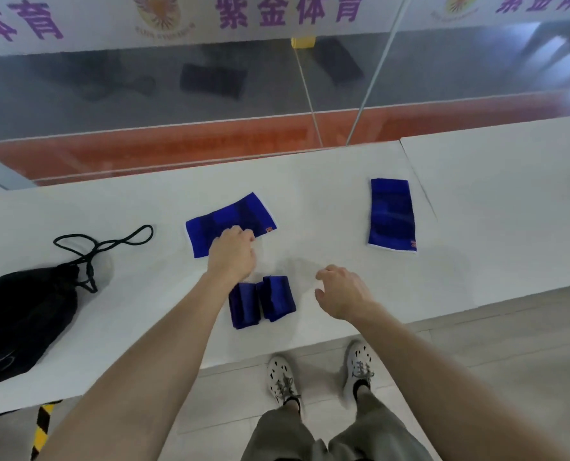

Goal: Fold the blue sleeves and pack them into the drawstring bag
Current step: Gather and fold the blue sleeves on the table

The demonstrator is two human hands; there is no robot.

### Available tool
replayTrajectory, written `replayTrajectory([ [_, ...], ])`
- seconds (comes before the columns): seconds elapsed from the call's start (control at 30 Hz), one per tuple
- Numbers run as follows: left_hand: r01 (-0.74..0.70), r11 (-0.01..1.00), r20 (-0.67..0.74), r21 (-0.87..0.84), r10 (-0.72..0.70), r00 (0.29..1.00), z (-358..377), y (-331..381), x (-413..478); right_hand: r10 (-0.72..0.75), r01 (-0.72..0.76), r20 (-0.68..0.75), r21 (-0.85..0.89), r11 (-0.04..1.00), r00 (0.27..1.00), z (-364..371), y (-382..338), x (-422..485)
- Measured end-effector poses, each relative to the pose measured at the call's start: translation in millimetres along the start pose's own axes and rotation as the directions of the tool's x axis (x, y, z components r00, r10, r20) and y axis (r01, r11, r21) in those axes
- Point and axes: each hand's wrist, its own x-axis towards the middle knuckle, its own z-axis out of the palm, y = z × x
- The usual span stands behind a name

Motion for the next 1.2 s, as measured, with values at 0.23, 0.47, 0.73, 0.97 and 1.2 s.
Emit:
replayTrajectory([
  [0.23, -0.048, 0.998, 0.192, 0.028, 0.042, 0.980, 22.2, 30.4, 44.8, 0.031, -0.031, 0.000, -0.013, 0.999, 1.000, -12.2, 25.0, -2.3],
  [0.47, -0.305, 0.937, 0.168, -0.168, 0.332, 0.928, 49.5, 107.4, 21.0, 0.144, -0.144, -0.004, -0.003, 0.990, 0.990, -16.3, 79.5, -16.2],
  [0.73, -0.314, 0.949, 0.084, -0.035, 0.316, 0.945, 90.2, 161.1, -5.6, 0.223, -0.220, -0.015, 0.095, 0.971, 0.975, -9.4, 144.8, -34.5],
  [0.97, -0.210, 0.978, -0.045, 0.011, 0.210, 0.977, 96.9, 165.7, -22.3, 0.123, -0.091, -0.155, 0.199, 0.976, 0.980, -21.6, 196.2, -17.5],
  [1.2, -0.005, 0.993, 0.036, -0.116, 0.009, 0.999, 96.0, 189.7, -62.1, -0.065, 0.075, -0.063, 0.179, 0.981, 0.996, -36.4, 239.6, 14.3],
])
